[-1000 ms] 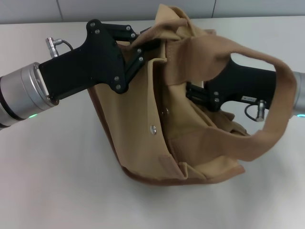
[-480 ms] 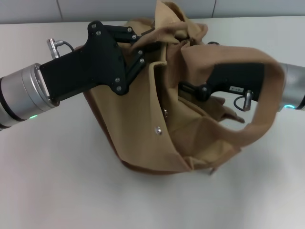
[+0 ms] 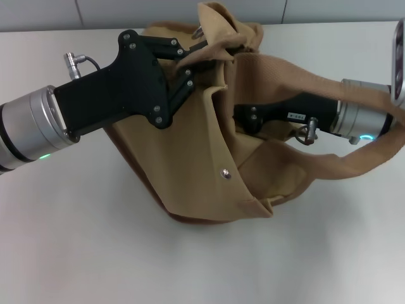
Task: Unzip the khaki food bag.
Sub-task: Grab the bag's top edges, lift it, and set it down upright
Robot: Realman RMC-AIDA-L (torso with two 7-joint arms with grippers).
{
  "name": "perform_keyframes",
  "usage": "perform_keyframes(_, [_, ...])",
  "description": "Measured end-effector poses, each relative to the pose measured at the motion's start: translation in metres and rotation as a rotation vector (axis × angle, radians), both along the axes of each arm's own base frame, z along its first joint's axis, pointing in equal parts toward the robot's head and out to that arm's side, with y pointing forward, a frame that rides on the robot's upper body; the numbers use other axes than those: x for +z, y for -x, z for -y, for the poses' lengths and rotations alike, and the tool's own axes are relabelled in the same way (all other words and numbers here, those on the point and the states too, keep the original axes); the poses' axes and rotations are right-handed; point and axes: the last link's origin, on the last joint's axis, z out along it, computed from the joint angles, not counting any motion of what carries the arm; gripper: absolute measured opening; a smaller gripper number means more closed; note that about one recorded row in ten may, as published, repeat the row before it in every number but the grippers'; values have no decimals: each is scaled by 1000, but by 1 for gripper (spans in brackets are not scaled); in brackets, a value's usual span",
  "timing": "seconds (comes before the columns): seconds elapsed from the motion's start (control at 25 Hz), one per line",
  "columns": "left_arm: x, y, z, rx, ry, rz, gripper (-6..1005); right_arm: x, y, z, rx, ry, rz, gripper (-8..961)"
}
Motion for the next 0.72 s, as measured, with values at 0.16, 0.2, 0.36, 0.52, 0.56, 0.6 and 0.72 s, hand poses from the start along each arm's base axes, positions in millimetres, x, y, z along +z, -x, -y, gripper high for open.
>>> perform_keyframes(0.16, [1,0,0,0,-2,1,55,-2,2,1,23,-22,-1,34])
perform_keyframes(0.2, [1,0,0,1,-2,2,55,-3,2,2,29,-27,-2,32])
perform_keyframes(0.36, [1,1,1,3,-3,4,54,-1,-1,4,27,-66,-26,22])
perform_keyframes(0.52, [2,2,1,6,-5,5,54,3,-9,9,12,-95,-49,12])
perform_keyframes(0.56, [2,2,1,7,-5,6,54,4,-11,11,10,-96,-49,9])
perform_keyframes(0.6, [2,2,2,7,-6,7,54,4,-13,12,7,-96,-49,7])
perform_keyframes(0.72, [1,2,2,8,-6,8,55,4,-20,18,-1,-91,-40,4])
